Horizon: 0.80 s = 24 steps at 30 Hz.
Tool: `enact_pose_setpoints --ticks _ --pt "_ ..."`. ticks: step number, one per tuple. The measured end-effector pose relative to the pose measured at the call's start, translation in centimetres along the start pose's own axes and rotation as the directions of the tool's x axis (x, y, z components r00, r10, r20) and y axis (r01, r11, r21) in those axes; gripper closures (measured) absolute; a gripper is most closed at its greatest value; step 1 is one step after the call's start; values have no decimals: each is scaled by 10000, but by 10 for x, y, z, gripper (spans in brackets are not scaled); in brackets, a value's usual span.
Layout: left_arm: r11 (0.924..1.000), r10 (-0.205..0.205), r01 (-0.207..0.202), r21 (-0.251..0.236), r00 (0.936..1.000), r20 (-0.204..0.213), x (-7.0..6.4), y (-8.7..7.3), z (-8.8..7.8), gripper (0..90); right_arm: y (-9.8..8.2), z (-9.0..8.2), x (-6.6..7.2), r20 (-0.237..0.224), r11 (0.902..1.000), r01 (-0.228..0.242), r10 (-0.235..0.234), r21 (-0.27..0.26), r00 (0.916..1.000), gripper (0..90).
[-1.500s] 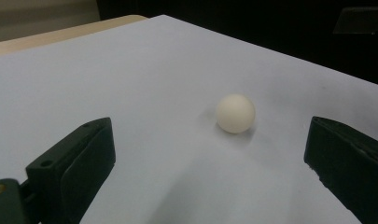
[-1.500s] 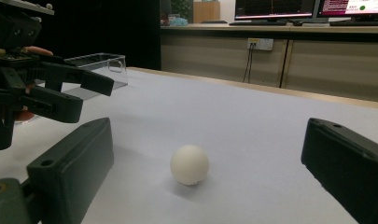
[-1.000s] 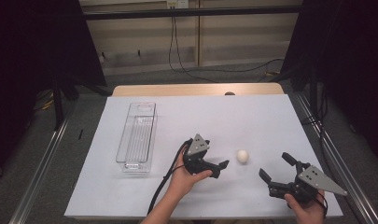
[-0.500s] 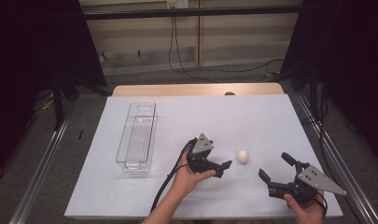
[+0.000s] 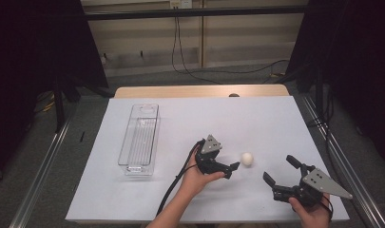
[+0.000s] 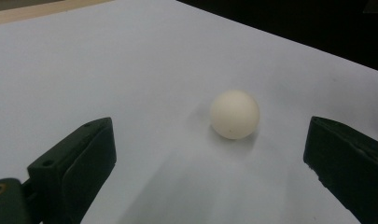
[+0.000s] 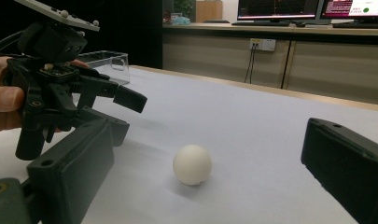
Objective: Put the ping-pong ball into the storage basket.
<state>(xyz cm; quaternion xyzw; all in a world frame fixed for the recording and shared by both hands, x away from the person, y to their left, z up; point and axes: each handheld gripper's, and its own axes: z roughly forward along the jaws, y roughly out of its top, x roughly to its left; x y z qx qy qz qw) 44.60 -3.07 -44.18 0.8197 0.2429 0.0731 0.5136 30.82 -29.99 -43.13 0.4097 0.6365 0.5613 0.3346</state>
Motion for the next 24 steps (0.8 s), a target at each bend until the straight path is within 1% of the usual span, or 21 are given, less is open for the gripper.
enact_pose_setpoints --ticks 1,2,3,5,6,7,9,10,11,12,13,14,15,16,17,18,20,21,22,23,24 --pt "10000 43 -43 3 10000 47 0 1 1 25 0 0 0 -29 10000 1 -1 23 10000 20" --pt "9999 105 -105 129 9999 28 -1 3 1 25 0 0 0 -12 10000 -2 2 23 10000 20" --pt "9999 59 -60 99 9999 82 -2 4 3 24 0 0 0 -5 10000 -11 11 24 10000 20" --pt "9998 161 -161 85 9999 61 -3 6 5 24 0 0 0 -15 10000 6 -6 37 10000 20" --pt "9997 210 -213 151 9997 143 -3 7 6 24 0 0 0 -15 10000 6 -6 37 10000 20" --pt "9998 190 -192 98 9997 164 -3 7 7 24 0 0 0 -46 10000 12 -12 22 10000 20" --pt "9995 239 -243 200 9995 187 -4 8 10 24 0 0 -1 -27 10000 33 -33 10 10000 20" --pt "9995 270 -273 128 9994 234 -4 8 11 24 0 0 -1 -27 10000 33 -33 10 10000 20" --pt "9994 272 -276 223 9995 177 -4 8 12 24 0 0 -1 -21 10000 30 -30 -4 10000 20" --pt "9996 243 -245 106 9995 213 -5 8 13 24 0 0 -1 -21 10000 30 -30 -4 10000 20" --pt "9994 284 -289 200 9994 209 -4 9 14 24 0 0 -1 -25 10000 35 -35 -4 10000 20" --pt "9995 263 -267 146 9994 246 -5 9 15 24 0 0 -1 -25 10000 24 -24 -1 10000 20" --pt "9999 158 -159 4 9994 303 -5 9 16 25 0 0 -1 -20 10000 10 -10 3 10000 20" --pt "9997 172 -177 180 9996 241 -5 10 17 26 0 0 -1 -17 10000 0 0 6 10000 20" --pt "9996 200 -205 173 9992 334 -5 10 18 26 0 0 -1 -19 10000 -9 9 11 10000 20" --pt "9993 172 -180 340 9996 226 -5 11 18 26 0 0 -1 -16 10000 24 -24 -9 10000 20" --pt "9993 116 -128 365 9994 336 -5 12 21 26 0 0 -1 -5 10000 37 -37 -16 10000 20" --pt "9990 159 -175 414 9991 394 -5 13 22 30 0 -1 -1 -10 10000 17 -17 -10 10000 20" --pt "9981 312 -335 524 9985 444 -5 14 23 39 0 -1 -1 0 10000 40 -40 -26 10000 20" --pt "9981 298 -319 535 9988 386 -7 14 24 45 0 -1 -1 0 10000 43 -43 -25 10000 20" --pt "9980 347 -370 520 9984 443 -7 14 25 59 0 -1 -1 -16 10000 73 -73 -24 10000 20"
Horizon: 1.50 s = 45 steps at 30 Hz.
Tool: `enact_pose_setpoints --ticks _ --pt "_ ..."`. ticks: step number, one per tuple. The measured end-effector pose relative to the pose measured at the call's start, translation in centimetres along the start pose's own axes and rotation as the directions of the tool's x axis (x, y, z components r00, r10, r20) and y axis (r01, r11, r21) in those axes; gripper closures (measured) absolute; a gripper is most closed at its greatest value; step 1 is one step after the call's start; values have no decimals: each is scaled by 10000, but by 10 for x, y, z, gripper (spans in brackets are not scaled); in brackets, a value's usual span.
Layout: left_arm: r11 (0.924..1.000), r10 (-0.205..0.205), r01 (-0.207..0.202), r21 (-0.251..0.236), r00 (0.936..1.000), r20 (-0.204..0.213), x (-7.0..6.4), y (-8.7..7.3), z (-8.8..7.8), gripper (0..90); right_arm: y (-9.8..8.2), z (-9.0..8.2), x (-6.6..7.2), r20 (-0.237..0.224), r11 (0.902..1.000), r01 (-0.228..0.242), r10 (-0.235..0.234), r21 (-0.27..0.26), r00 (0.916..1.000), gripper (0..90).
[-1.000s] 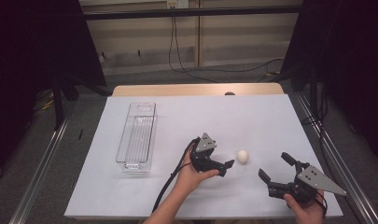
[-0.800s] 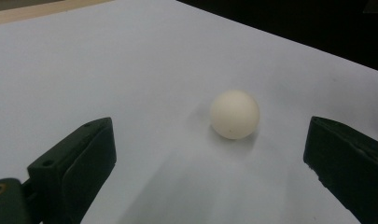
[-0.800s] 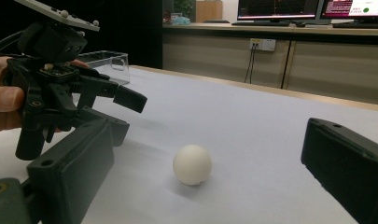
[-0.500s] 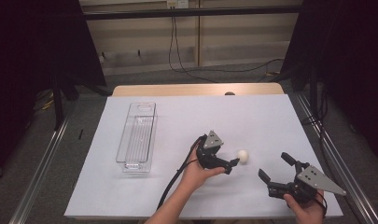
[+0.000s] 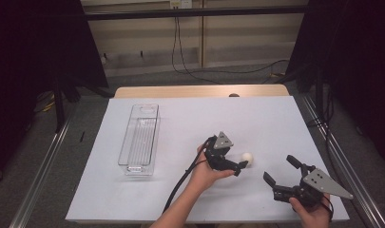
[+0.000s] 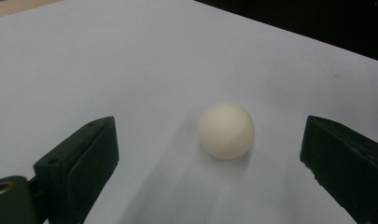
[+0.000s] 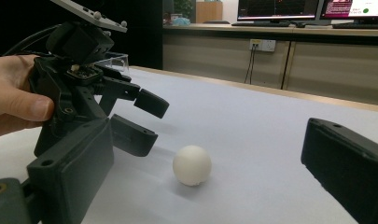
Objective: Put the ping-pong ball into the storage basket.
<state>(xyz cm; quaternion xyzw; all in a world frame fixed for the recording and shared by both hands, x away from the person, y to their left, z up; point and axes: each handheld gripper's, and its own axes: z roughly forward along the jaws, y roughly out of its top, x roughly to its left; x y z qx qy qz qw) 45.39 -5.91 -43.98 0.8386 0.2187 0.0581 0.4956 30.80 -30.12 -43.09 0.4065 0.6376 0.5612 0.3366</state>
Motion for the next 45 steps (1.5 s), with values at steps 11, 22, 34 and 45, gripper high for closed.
enact_pose_setpoints --ticks 11,22,34,45 --pt "9990 324 -327 294 9994 105 -1 2 9 162 0 -1 -1 11 9999 -83 83 -57 10000 21" --pt "9962 601 -625 613 9974 401 -2 7 18 242 1 -2 -2 111 10000 -34 35 -61 9999 21" --pt "9940 699 -750 798 9954 654 -4 6 31 348 0 -2 -2 129 10000 -65 66 -50 9999 22" --pt "9884 801 -880 1239 9945 670 -6 9 38 401 0 -2 -2 70 10000 -83 84 -19 9999 22"
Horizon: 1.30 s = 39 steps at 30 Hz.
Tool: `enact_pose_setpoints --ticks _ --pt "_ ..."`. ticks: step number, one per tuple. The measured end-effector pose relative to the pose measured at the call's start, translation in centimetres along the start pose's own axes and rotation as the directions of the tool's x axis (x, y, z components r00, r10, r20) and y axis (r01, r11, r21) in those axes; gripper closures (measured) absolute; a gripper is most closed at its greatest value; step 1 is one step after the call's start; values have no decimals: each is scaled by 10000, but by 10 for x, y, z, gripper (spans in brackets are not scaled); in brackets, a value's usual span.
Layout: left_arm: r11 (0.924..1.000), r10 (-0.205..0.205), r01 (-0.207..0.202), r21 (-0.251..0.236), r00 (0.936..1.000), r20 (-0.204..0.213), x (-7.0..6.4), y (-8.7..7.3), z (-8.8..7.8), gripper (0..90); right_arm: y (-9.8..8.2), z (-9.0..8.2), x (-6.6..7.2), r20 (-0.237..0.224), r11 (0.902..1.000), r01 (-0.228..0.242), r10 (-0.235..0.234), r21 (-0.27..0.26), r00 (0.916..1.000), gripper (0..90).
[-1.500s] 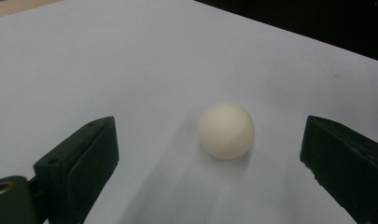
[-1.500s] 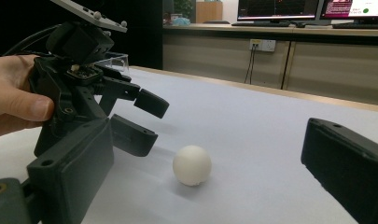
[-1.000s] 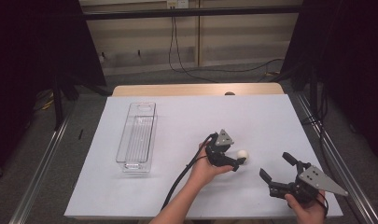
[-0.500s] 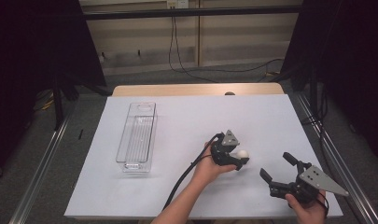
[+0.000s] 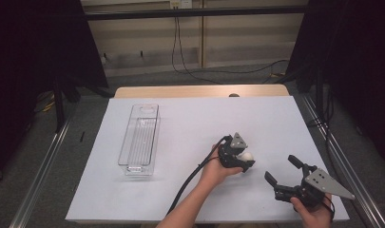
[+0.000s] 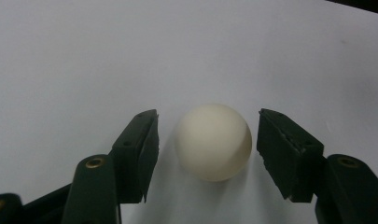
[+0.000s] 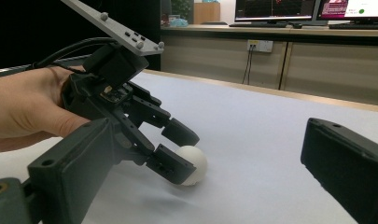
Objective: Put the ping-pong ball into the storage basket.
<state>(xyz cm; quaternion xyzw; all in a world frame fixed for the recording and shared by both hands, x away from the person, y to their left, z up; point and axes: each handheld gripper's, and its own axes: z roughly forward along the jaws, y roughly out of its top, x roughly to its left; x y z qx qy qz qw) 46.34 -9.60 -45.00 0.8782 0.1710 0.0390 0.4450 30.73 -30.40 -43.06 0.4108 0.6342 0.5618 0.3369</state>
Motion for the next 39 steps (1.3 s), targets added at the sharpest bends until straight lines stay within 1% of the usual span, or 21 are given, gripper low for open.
enact_pose_setpoints --ticks 1,2,3,4,8,14,15,17,18,19,21,25,26,27,28,30,32,35,36,38,39 --pt "9998 57 -56 189 10000 -42 0 1 0 408 0 0 0 -27 10000 35 -35 13 10000 22" --pt "9998 46 -45 189 10000 -19 0 1 1 418 0 0 0 -37 10000 24 -24 1 10000 22" --pt "10000 9 -9 20 10000 87 0 0 2 423 0 0 -1 -40 10000 22 -22 -1 10000 22" --pt "9998 170 -170 41 9998 96 0 0 3 434 0 0 -1 -22 10000 30 -30 -34 10000 22" --pt "9999 105 -106 75 9998 184 0 -1 4 506 0 0 -1 -24 10000 26 -26 -21 10000 22" --pt "9995 196 -199 227 9997 136 0 0 0 511 0 0 -1 -15 10000 13 -13 -7 10000 23" --pt "9992 293 -297 258 9994 159 2 0 -2 511 0 0 -1 6 10000 -3 3 -12 10000 23" --pt "9997 195 -197 150 9997 131 2 0 -4 511 0 0 -1 4 10000 3 -3 17 10000 23" --pt "9989 246 -250 393 9997 94 3 1 -7 511 -1 0 0 34 10000 1 -1 9 10000 23" --pt "9997 136 -140 201 9997 225 3 0 -7 511 0 0 0 26 10000 -1 1 10 10000 23" --pt "9989 221 -226 409 9997 108 4 1 -11 512 0 0 0 -74 10000 70 -70 42 9999 23" --pt "9994 169 -175 284 9996 222 6 2 -16 511 -1 0 0 -99 10000 55 -54 55 9999 23" --pt "9991 133 -138 405 9998 133 6 2 -18 512 -1 0 0 -103 10000 55 -54 57 9999 23" --pt "9997 51 -57 237 9997 223 7 2 -19 512 -1 0 0 -103 10000 59 -58 57 9999 23" --pt "9991 36 -41 412 9999 125 7 3 -22 512 0 0 0 -108 10000 57 -56 55 9999 23" --pt "9997 -104 100 206 9998 174 9 1 -24 512 -1 1 0 -61 10000 53 -53 43 10000 23" --pt "9987 -195 193 473 9998 33 10 2 -29 512 -1 1 0 -75 10000 72 -72 52 9999 23" --pt "9993 -241 240 292 9997 13 13 0 -33 512 -1 1 1 -33 10000 65 -65 63 10000 23" --pt "9993 -283 280 263 9995 117 13 0 -35 512 -1 1 1 -22 10000 -3 4 79 10000 24" --pt "9988 -255 256 429 9997 -41 14 -1 -39 512 -1 1 1 -63 9999 43 -43 117 10000 23" --pt "9989 -268 267 386 9996 3 15 -2 -40 512 -1 1 1 -62 9999 18 -17 113 10000 23"
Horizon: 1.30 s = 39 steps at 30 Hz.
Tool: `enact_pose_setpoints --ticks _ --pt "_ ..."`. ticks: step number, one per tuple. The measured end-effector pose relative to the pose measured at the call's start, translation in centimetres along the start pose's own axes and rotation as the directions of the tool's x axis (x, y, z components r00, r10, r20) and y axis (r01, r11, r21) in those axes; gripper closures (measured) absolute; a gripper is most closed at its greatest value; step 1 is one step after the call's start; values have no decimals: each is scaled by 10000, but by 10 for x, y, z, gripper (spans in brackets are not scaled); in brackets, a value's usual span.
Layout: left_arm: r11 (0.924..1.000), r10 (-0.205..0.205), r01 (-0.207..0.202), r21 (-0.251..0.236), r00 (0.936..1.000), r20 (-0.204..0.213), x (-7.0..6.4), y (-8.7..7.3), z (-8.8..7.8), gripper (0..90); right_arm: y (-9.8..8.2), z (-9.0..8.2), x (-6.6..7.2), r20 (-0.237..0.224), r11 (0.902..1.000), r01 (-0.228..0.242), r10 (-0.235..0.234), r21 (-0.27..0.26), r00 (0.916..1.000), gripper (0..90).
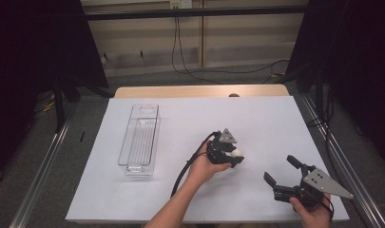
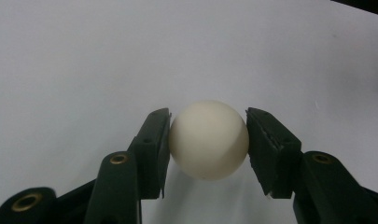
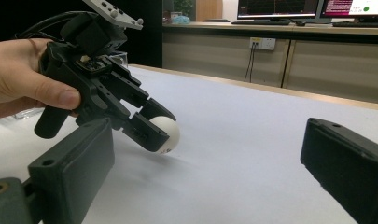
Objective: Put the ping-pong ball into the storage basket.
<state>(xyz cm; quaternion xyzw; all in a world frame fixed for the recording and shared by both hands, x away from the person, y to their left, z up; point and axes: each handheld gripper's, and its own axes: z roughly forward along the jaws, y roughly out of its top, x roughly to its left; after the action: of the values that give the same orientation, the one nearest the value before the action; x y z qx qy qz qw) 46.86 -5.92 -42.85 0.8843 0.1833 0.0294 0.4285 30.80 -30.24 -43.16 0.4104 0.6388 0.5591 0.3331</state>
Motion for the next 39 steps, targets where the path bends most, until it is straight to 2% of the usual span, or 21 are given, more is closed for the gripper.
enact_pose_setpoints --ticks 5,10,11,12,16,18,20,23,27,28,30,32,34,37,39 --pt "9998 -177 176 -93 9998 -44 5 -4 -8 512 0 1 1 -69 10000 23 -23 16 10000 24" --pt "9995 -324 325 12 9993 -189 7 -5 -16 512 0 2 1 -46 10000 43 -43 10 10000 24" --pt "9995 -301 301 -73 9995 -75 8 -5 -17 512 0 2 1 -57 10000 10 -9 35 10000 24" --pt "9995 -318 320 78 9992 -225 8 -5 -20 512 0 2 1 -63 10000 3 -3 30 10000 23" --pt "9992 -387 384 -113 9990 -210 12 -7 -23 512 0 2 1 -94 10000 17 -17 41 10000 24" --pt "9990 -450 451 39 9986 -267 13 -7 -27 512 -1 2 1 -77 10000 9 -9 38 10000 23" --pt "9986 -515 512 -129 9984 -226 15 -8 -28 512 -1 2 1 -100 10000 -15 16 56 9999 23" --pt "9985 -540 538 -68 9978 -372 16 -9 -32 512 -1 2 1 -112 10000 -6 6 38 9999 23" --pt "9983 -577 578 12 9978 -336 19 -10 -36 512 0 2 1 -108 10000 -21 21 41 9999 23" --pt "9983 -555 562 141 9972 -506 20 -10 -38 512 -1 2 1 -106 10000 -4 4 39 9999 23" --pt "9978 -655 653 -65 9968 -461 21 -11 -39 512 -1 2 1 -107 10000 4 -4 39 9999 23" --pt "9976 -693 691 -60 9966 -452 22 -11 -41 512 -1 2 1 -106 10000 -18 19 47 9999 23" --pt "9972 -716 726 156 9957 -588 23 -10 -45 512 -1 2 1 -104 10000 -46 46 60 9999 23" --pt "9973 -732 734 8 9955 -595 25 -12 -46 512 -1 2 1 -135 10000 -52 53 58 9999 23" --pt "9971 -738 748 133 9952 -646 26 -11 -49 512 -1 2 1 -118 10000 -51 52 53 9999 23"
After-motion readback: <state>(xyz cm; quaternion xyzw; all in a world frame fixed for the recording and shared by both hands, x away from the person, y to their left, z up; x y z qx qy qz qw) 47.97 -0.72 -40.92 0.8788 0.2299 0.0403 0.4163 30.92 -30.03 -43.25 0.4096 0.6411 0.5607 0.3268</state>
